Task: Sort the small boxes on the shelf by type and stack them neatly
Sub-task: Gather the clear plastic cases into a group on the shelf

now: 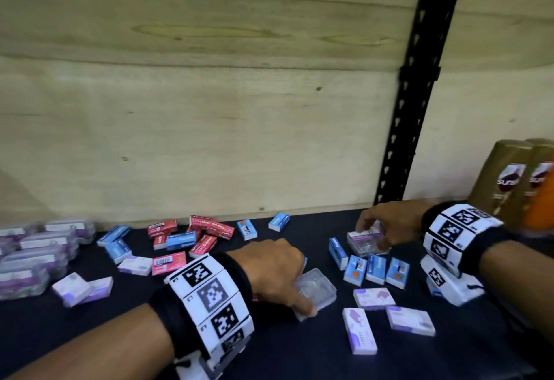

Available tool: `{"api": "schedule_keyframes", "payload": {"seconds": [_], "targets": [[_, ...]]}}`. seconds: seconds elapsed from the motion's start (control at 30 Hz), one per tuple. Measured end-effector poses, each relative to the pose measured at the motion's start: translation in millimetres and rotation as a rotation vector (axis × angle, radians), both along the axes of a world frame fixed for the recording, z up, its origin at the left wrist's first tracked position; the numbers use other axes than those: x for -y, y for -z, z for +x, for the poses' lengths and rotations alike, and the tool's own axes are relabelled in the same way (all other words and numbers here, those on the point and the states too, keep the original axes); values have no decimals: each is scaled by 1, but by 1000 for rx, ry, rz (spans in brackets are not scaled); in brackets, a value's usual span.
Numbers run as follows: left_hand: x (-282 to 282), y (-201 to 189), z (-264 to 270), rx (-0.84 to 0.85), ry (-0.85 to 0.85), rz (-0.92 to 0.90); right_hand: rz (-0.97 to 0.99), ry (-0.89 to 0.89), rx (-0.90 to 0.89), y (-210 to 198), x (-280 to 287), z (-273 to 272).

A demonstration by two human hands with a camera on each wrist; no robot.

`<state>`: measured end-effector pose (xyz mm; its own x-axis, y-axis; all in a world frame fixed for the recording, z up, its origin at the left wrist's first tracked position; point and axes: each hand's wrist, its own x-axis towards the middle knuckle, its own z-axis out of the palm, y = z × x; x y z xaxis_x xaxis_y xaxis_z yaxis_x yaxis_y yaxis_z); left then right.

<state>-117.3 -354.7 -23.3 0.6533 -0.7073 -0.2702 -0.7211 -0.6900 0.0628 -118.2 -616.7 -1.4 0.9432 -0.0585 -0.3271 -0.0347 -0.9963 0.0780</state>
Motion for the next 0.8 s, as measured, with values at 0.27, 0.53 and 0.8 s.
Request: {"api": "schedule_keyframes", "payload": {"seconds": [0.27, 0.53, 0.8], "targets": [[1, 6, 0, -66, 12, -53, -28, 26, 1, 9, 0, 3], [-9, -6, 17, -397, -107, -255, -16, 35, 205, -12, 0, 3], [-20, -6, 31, -676, -302, -548, 127, -33, 189, -15, -23, 5]]}}
